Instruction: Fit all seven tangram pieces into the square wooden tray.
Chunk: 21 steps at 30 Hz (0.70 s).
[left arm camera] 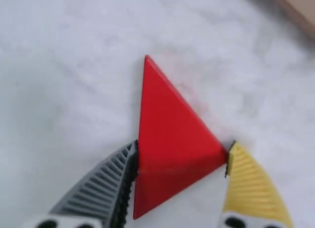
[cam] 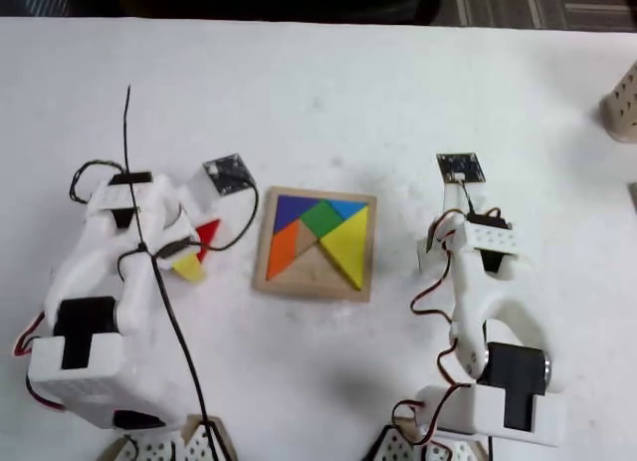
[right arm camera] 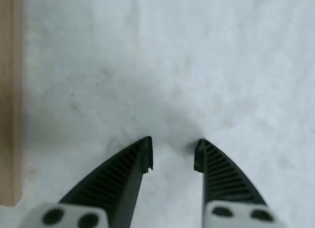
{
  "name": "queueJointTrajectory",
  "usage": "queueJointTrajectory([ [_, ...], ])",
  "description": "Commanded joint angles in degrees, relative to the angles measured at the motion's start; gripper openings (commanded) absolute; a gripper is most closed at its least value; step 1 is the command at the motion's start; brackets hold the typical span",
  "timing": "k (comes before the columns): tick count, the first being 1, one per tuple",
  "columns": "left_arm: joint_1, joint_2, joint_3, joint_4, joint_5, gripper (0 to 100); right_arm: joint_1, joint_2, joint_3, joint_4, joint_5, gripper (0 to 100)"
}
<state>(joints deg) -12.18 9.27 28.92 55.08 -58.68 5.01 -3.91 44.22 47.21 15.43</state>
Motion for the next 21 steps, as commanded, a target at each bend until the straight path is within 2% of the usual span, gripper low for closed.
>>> queueJointTrajectory([
  [1,-0.3,0.3,-2.4,1.4,2.2,12,-1.5,0.0,-0.7,0.7,1.1,13.7],
  [4,-0.4,0.3,-2.6,1.6,9.1,12,-1.5,0.0,-0.7,0.7,1.1,13.7],
  [10,-0.5,0.3,-4.8,1.8,28.8,12,-1.4,0.0,-0.7,0.7,1.1,13.7],
  [15,-0.4,0.3,-4.9,3.5,42.4,12,-1.4,0.0,-0.7,0.7,1.1,13.7],
  [18,-0.2,0.3,-4.9,5.5,47.4,12,-1.4,0.0,-0.7,0.7,1.1,13.7],
  [21,-0.2,0.2,-6.6,5.6,46.4,12,-1.4,0.0,-0.7,0.7,1.1,13.7],
])
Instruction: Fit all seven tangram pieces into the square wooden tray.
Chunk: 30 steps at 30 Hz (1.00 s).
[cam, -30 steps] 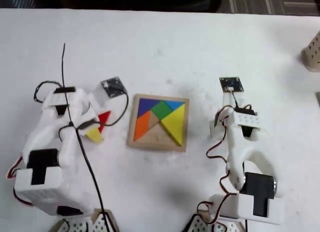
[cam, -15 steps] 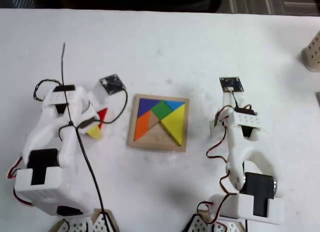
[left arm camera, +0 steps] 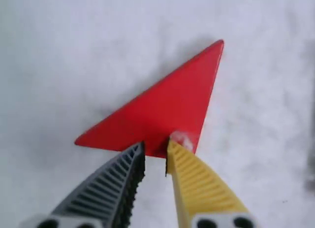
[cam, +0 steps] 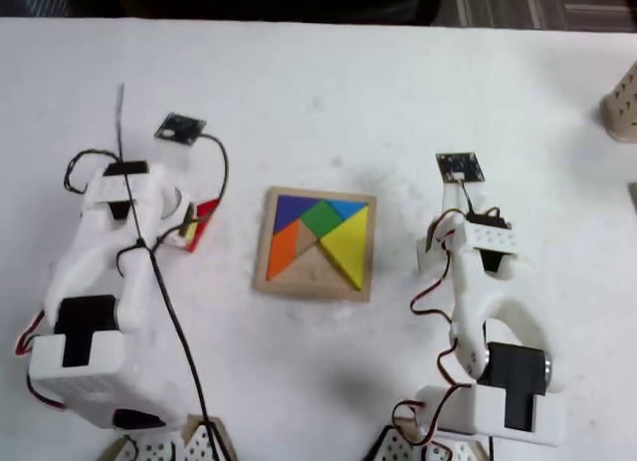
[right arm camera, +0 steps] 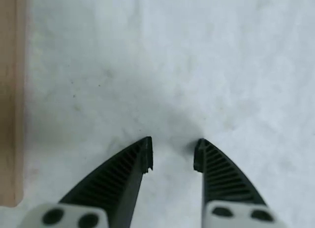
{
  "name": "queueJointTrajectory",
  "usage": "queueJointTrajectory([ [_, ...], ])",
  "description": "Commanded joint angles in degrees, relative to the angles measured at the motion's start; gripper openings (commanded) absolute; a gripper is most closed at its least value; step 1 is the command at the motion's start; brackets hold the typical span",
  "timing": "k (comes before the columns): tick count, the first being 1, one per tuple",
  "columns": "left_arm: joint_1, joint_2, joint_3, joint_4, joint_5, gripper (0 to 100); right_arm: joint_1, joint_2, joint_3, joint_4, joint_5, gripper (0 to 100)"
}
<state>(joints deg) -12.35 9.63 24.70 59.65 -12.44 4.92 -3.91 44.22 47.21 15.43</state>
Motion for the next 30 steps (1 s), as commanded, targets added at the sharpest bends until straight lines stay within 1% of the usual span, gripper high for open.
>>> queueJointTrajectory([
  [1,-0.3,-0.1,-3.8,1.1,-2.3,12,-1.3,0.0,-0.7,0.7,1.1,13.7],
  [3,-0.4,-0.1,-7.0,1.2,-9.1,14,-1.3,0.0,-0.7,0.7,1.1,13.7],
  [4,-0.4,-0.1,-8.3,1.3,-12.4,17,-1.3,0.0,-0.7,0.7,1.1,13.7],
  [7,-0.4,-0.1,-10.5,1.3,-19.3,27,-1.3,0.0,-0.7,0.7,1.1,13.7],
  [9,-0.1,-0.1,-11.5,1.2,-23.3,32,-1.3,0.0,-0.7,0.7,1.1,13.7],
  [10,-0.1,-0.1,-11.8,1.0,-26.1,33,-1.3,0.0,-0.7,0.7,1.1,13.7],
  [14,-0.1,0.3,-11.5,0.9,-42.4,33,-1.3,0.0,-0.7,0.7,1.1,13.7],
  [16,-0.3,0.4,-11.4,0.8,-46.9,33,-1.3,0.0,-0.7,0.7,1.1,13.7],
  [22,-0.4,0.6,-11.3,0.4,-54.2,33,-1.3,0.0,-0.7,0.7,1.1,13.7],
  [30,-0.4,1.7,-4.5,-9.5,-54.2,33,-1.3,0.0,-0.7,0.7,1.1,13.7],
])
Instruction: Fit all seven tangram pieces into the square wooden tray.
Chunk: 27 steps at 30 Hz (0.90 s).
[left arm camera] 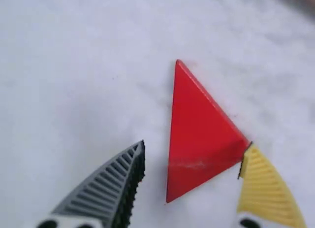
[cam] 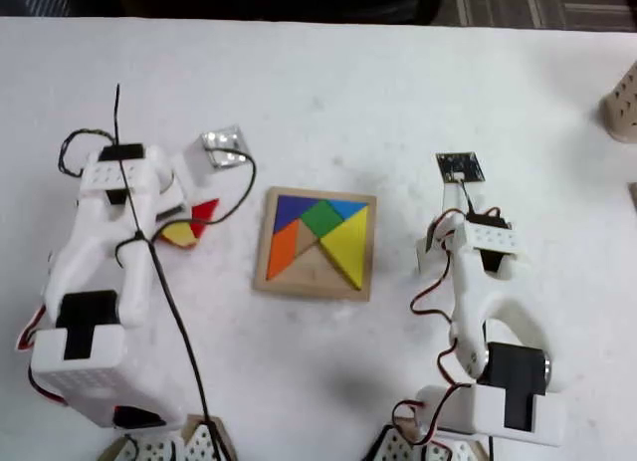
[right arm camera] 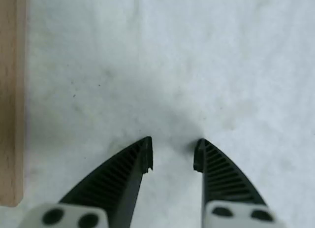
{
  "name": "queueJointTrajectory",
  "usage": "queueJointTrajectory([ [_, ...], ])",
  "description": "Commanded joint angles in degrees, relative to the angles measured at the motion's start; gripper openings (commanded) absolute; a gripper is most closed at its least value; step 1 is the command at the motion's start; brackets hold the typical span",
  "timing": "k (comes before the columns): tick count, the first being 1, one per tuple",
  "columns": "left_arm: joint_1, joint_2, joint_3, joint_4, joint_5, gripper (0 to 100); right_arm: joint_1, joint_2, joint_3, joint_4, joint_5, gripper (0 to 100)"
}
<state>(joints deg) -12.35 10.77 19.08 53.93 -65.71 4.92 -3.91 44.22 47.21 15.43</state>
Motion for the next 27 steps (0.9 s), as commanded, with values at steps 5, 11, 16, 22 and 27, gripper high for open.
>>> queueJointTrajectory([
  [5,-0.5,4.8,0.1,-5.5,-0.7,33,-1.3,0.0,-0.7,0.7,1.1,13.7],
  [11,-0.5,5.6,-1.8,-3.6,1.1,32,-1.3,0.0,-0.7,0.7,1.1,13.7],
  [16,-0.2,5.6,-1.8,-3.6,1.1,20,-1.3,0.0,-0.7,0.7,1.1,13.7],
  [22,-0.4,5.6,-2.2,-0.1,1.1,17,-1.3,0.0,-0.7,0.7,1.1,13.7],
  [27,-0.4,5.6,-2.2,0.4,1.2,17,-1.2,0.0,-0.7,0.7,1.1,13.7],
])
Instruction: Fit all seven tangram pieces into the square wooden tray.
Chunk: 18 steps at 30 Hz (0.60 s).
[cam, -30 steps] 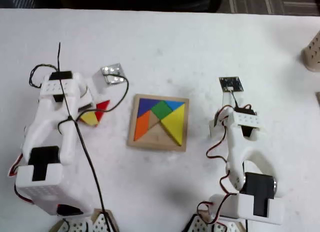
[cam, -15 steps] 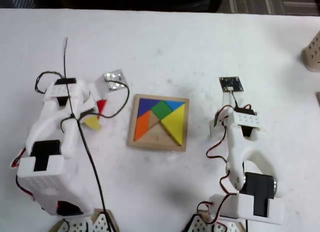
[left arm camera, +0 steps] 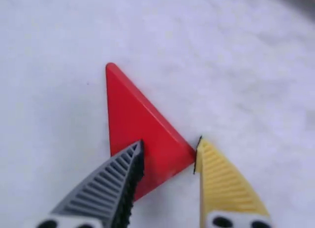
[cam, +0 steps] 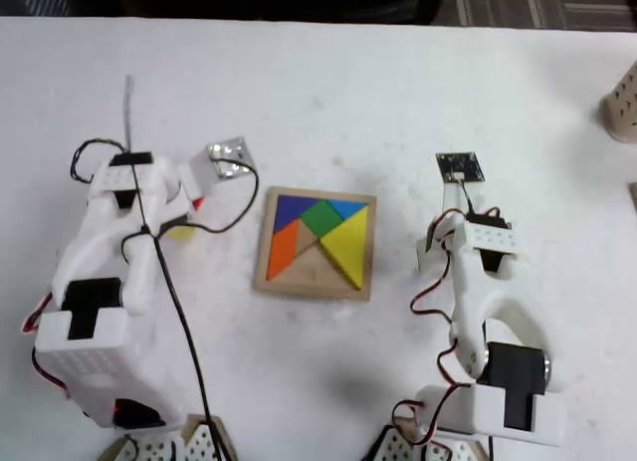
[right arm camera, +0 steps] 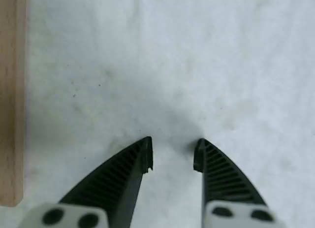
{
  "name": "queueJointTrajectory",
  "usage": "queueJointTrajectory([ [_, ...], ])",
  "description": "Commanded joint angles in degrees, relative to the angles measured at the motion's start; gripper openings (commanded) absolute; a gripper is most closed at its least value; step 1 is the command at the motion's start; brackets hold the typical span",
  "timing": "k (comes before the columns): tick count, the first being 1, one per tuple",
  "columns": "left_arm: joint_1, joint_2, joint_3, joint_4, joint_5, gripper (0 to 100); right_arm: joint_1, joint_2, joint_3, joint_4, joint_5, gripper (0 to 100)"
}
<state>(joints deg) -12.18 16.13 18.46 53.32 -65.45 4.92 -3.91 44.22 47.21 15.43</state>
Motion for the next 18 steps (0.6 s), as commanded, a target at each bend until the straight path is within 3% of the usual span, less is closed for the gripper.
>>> queueJointTrajectory([
  [1,-0.6,0.1,-1.6,1.0,1.1,17,-1.2,0.0,-0.7,0.7,1.1,13.7],
  [4,-0.4,-0.1,-1.6,1.1,6.5,17,-1.3,0.0,-0.7,0.7,1.1,13.7],
  [13,-0.6,0.1,-6.4,1.1,39.1,18,-1.3,0.0,-0.7,0.7,1.1,13.7],
  [18,-1.1,-0.1,-9.6,1.8,51.2,18,-1.3,0.0,-0.7,0.7,1.1,13.7],
])
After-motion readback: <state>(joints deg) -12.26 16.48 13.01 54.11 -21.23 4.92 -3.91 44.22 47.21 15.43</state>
